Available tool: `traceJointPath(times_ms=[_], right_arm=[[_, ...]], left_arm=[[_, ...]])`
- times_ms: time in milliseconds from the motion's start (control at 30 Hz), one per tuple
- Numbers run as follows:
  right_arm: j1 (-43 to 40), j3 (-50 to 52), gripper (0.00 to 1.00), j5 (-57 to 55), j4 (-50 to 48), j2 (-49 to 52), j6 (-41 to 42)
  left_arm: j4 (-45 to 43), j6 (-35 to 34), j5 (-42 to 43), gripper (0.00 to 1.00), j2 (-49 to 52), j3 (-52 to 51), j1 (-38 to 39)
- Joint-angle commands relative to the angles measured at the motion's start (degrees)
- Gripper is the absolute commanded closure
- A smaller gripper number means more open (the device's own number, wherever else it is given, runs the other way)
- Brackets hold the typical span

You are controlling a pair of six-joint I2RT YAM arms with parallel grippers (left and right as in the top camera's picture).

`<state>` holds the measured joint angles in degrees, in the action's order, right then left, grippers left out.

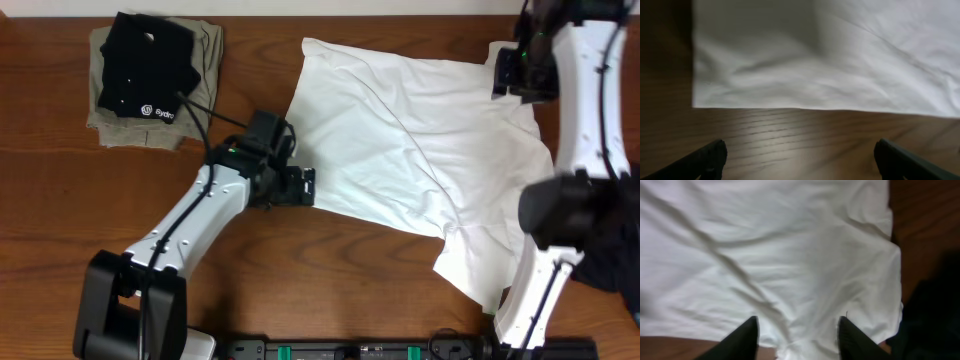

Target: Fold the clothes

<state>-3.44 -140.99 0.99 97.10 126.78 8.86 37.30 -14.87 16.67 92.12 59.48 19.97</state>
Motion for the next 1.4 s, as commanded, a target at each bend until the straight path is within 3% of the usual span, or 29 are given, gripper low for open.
traceJointPath(times_ms=[0, 33, 67, 500, 767, 1067, 1367], right_arm=[[2.2, 0.9, 0.37, 2.8, 0.2, -6.2, -0.2], [2.7, 1.6, 0.27, 2.7, 0.2, -7.7, -0.3], [3.3, 2.6, 0.01, 2.7, 0.2, -9.5, -0.3], [7.7, 33.2, 0.01, 2.6, -0.8, -35.0, 6.0], [7.8, 48.8, 0.01, 9.9, -5.4, -48.8, 5.9], [7.8, 62.9, 0.01, 10.0, -6.0, -60.0, 9.0], [7.8, 79.3, 0.01, 10.1, -11.0, -68.6, 18.8]], left_arm=[[0.9, -1.7, -0.2, 0.04, 0.5, -0.2, -2.0], [1.4, -1.7, -0.2, 0.04, 0.5, -0.2, -2.4], [2.2, -1.7, -0.2, 0.04, 0.5, -0.2, -2.7], [0.8, 0.0, -0.2, 0.04, 4.8, -0.4, -3.3], [-3.2, 0.0, -0.2, 0.04, 11.5, -0.3, -4.5], [-5.5, 2.7, -0.3, 0.04, 11.5, -0.3, -6.8], [-6.8, 3.3, -0.2, 0.04, 11.5, -0.3, -7.0]])
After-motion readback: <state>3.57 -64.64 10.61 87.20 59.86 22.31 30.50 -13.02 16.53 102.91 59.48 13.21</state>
